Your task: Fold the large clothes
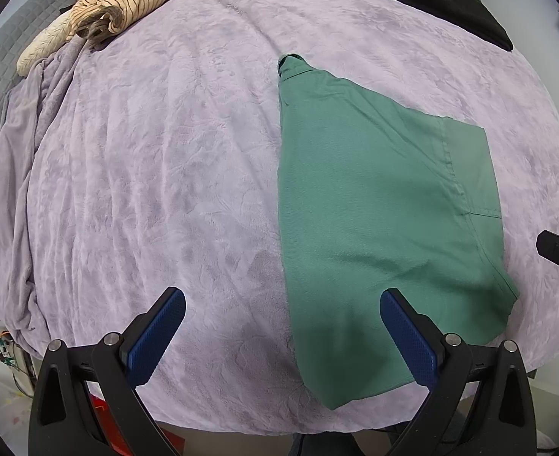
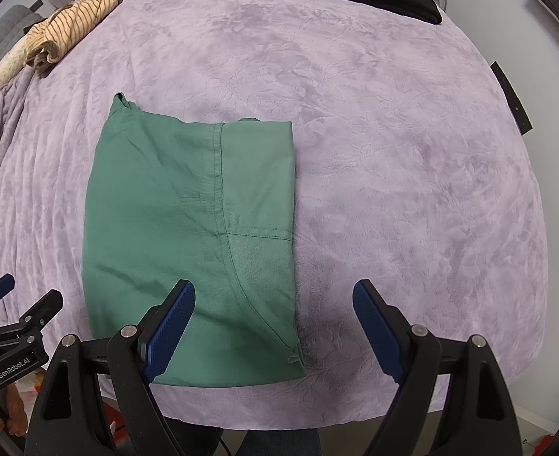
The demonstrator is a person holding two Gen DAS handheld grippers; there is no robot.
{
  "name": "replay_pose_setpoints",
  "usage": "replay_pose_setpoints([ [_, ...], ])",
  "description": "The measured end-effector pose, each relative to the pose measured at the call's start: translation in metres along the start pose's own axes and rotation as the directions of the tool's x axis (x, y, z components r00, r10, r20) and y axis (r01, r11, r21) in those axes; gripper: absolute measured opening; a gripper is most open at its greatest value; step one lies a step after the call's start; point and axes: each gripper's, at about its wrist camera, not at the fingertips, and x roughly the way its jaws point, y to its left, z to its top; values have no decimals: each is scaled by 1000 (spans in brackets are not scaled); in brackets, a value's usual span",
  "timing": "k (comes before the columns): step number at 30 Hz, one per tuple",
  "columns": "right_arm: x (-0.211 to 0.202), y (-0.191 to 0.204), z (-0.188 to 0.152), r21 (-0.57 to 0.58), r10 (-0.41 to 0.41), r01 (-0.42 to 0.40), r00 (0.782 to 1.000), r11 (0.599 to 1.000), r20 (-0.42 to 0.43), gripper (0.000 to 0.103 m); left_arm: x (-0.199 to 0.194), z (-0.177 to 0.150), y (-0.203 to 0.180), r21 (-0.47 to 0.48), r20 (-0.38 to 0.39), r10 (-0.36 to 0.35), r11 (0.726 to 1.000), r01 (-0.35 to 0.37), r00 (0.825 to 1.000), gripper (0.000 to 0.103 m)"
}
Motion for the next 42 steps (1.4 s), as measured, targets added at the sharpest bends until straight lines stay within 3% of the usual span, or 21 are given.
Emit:
replay_pose_setpoints([
  [24,1,-2,-1,-2,-1,1,1000,1000,-4,87,-3,-1,-3,9,5,28,1000,-28,1000,103],
  [42,2,2,-4,-8,-5,5,1000,1000,-23,87,-3,-1,1,5,10,11,1000,-11,1000,103],
])
